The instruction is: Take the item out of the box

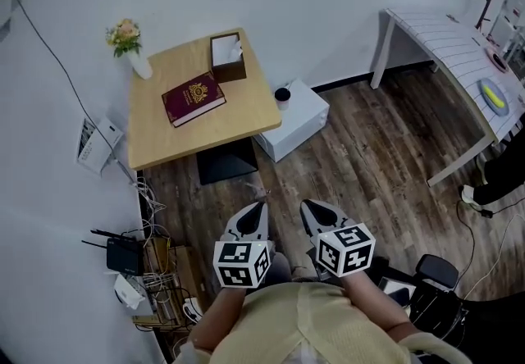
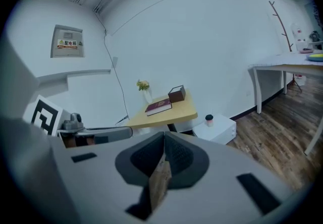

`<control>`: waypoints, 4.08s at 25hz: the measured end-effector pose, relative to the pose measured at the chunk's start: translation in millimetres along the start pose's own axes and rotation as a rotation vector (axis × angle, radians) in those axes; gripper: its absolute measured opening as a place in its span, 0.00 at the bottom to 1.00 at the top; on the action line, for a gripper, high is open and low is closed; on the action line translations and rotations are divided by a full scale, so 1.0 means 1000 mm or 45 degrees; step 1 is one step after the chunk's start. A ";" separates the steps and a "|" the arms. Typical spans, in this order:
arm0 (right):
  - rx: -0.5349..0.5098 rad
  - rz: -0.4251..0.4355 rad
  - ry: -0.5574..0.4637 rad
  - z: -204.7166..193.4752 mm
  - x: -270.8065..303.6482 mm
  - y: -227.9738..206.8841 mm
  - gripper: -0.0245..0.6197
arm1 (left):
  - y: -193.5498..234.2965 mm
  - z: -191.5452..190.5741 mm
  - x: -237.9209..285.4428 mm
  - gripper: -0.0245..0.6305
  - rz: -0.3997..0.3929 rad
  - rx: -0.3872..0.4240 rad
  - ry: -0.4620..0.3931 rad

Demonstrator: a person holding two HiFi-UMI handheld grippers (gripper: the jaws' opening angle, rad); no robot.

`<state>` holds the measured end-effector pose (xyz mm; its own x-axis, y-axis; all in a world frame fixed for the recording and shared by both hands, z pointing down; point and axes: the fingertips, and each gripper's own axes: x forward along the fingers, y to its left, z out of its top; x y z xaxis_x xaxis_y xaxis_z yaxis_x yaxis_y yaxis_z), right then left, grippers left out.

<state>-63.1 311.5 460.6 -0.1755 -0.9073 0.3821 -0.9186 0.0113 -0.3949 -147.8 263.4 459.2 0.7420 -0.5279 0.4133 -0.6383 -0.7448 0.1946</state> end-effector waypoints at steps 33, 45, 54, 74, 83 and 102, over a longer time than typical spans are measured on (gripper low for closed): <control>-0.098 0.036 0.116 0.079 0.162 -0.019 0.09 | 0.105 0.076 0.126 0.07 -0.063 -0.067 0.018; -0.121 0.047 0.142 0.099 0.219 -0.012 0.09 | 0.146 0.094 0.152 0.07 -0.078 -0.047 0.036; -0.111 0.023 0.120 0.113 0.239 -0.015 0.09 | 0.156 0.098 0.160 0.07 -0.109 -0.014 0.050; -0.137 0.142 0.136 0.190 0.326 -0.070 0.09 | 0.200 0.160 0.260 0.07 0.037 -0.038 0.010; -0.146 0.215 0.188 0.224 0.370 -0.101 0.09 | 0.220 0.196 0.314 0.07 0.131 -0.046 0.009; -0.209 0.372 0.241 0.269 0.426 -0.126 0.09 | 0.248 0.237 0.378 0.07 0.254 -0.010 0.025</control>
<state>73.1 -190.0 448.4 -0.4861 -0.7625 0.4269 -0.8621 0.3386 -0.3769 22.8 -217.3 452.8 0.5963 -0.6565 0.4619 -0.7740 -0.6229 0.1139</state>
